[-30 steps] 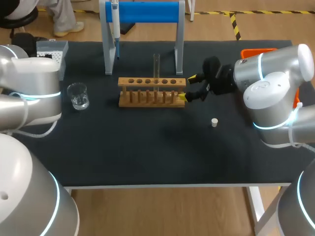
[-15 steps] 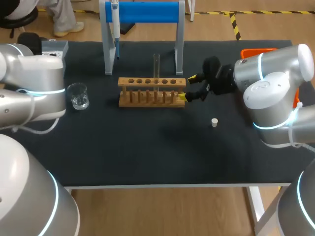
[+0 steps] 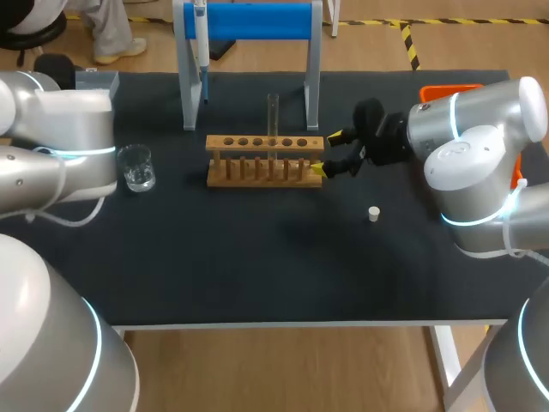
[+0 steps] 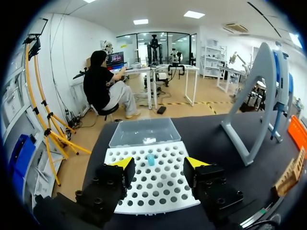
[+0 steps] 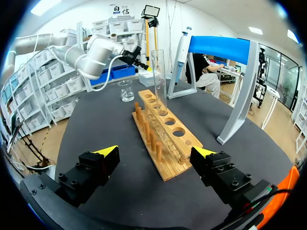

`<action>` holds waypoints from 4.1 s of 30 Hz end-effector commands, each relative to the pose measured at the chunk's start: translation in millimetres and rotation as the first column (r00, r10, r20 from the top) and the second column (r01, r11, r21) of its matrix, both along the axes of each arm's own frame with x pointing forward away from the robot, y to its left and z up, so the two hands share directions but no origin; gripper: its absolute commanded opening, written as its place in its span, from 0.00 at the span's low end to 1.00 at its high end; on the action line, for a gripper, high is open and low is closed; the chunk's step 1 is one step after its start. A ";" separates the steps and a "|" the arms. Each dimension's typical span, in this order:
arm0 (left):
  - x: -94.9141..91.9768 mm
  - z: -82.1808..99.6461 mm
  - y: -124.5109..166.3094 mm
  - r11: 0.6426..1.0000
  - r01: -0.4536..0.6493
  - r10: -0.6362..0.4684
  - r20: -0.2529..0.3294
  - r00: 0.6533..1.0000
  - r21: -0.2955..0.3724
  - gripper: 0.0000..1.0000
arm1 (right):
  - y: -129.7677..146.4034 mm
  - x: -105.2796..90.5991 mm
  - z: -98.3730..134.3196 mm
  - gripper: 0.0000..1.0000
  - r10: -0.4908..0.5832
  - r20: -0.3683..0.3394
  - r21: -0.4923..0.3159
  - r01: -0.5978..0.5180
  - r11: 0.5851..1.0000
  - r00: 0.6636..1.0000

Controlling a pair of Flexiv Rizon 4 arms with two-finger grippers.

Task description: Invert the test tube, pick up the pipette, mount the tip to pipette, aspirate from beaker and dispense into the tube, eject the tip, return the pipette, and cap with the stopper.

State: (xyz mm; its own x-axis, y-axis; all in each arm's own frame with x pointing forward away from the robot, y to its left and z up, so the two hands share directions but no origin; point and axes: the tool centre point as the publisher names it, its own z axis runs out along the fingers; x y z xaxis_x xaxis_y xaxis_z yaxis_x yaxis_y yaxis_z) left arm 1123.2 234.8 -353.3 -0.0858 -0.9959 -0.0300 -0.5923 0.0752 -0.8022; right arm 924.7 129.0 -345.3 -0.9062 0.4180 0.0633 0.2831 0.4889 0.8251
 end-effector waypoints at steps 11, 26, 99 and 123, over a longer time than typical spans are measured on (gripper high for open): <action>17.2 -7.8 2.4 1.000 -0.008 0.008 -0.009 1.000 0.003 0.56 | -0.7 -0.3 0.3 1.00 0.001 0.000 0.000 -0.001 1.000 1.000; 23.6 -9.9 6.2 1.000 -0.029 0.028 -0.009 1.000 -0.004 0.52 | -0.7 -0.3 0.3 1.00 0.001 0.000 0.000 -0.001 1.000 1.000; 26.5 -15.0 8.6 0.999 -0.036 0.036 -0.033 0.999 0.016 0.31 | -0.7 -0.3 0.3 1.00 0.001 0.000 0.000 -0.001 1.000 1.000; 27.3 -16.1 8.2 0.999 -0.036 0.037 -0.042 0.998 0.014 0.00 | -0.7 -0.3 0.3 1.00 0.001 0.000 0.000 -0.001 1.000 1.000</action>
State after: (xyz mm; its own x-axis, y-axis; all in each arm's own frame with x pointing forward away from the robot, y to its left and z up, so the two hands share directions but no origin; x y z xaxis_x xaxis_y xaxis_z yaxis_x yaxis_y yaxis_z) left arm 1147.9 242.7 -368.0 -0.0511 -0.9979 -0.0395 -0.6232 0.0628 -0.7795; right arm 924.7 129.0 -345.3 -0.9063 0.4180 0.0633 0.2831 0.4889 0.8251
